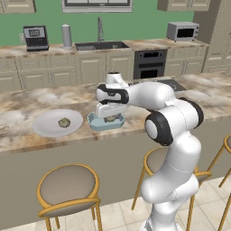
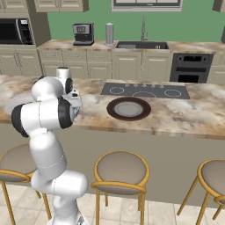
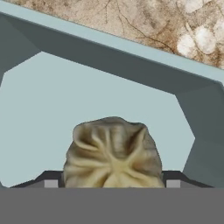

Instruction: Place two dumplings into each of the tupperware containers and then place the containers in the fridge.

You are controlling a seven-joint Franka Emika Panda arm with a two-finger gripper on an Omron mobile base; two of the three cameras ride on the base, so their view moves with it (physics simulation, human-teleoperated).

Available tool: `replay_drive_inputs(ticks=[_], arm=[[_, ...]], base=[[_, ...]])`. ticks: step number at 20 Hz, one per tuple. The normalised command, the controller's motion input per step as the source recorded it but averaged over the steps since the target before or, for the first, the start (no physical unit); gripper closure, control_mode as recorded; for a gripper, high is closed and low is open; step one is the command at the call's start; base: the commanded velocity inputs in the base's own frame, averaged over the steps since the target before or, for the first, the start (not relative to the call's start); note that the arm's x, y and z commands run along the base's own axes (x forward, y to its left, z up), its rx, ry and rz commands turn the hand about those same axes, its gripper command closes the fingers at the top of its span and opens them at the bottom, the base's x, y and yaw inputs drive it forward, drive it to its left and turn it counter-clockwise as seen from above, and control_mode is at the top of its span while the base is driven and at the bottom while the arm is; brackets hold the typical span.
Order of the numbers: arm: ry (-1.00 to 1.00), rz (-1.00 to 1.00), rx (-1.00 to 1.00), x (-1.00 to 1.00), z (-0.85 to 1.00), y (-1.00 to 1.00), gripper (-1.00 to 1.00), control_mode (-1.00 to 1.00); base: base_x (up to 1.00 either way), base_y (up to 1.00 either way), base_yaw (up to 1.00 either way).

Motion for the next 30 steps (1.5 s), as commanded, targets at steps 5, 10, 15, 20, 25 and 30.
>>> replay_drive_inputs(ticks=[5, 10, 15, 20, 25, 30], arm=[[0.00, 0.00, 0.00, 0.00, 0.00, 0.00, -1.00, -1.00], [0.00, 0.00, 0.00, 0.02, 0.00, 0.00, -1.00, -1.00], [0.00, 0.00, 0.00, 0.00, 0.38, 0.09, -1.00, -1.00], [-0.05, 0.00, 0.00, -0.13, 0.38, 0.47, -1.00, -1.00], [-0.11, 0.00, 0.00, -0.06, 0.13, 0.94, -1.00, -1.00], [-0.03, 0.00, 0.00, 0.00, 0.01, 0.94, -1.00, -1.00]], base=[[0.00, 0.00, 0.00], [0.00, 0.00, 0.00], [0.00, 0.00, 0.00], [0.00, 0.00, 0.00], [0.00, 0.00, 0.00], [0.00, 0.00, 0.00]])
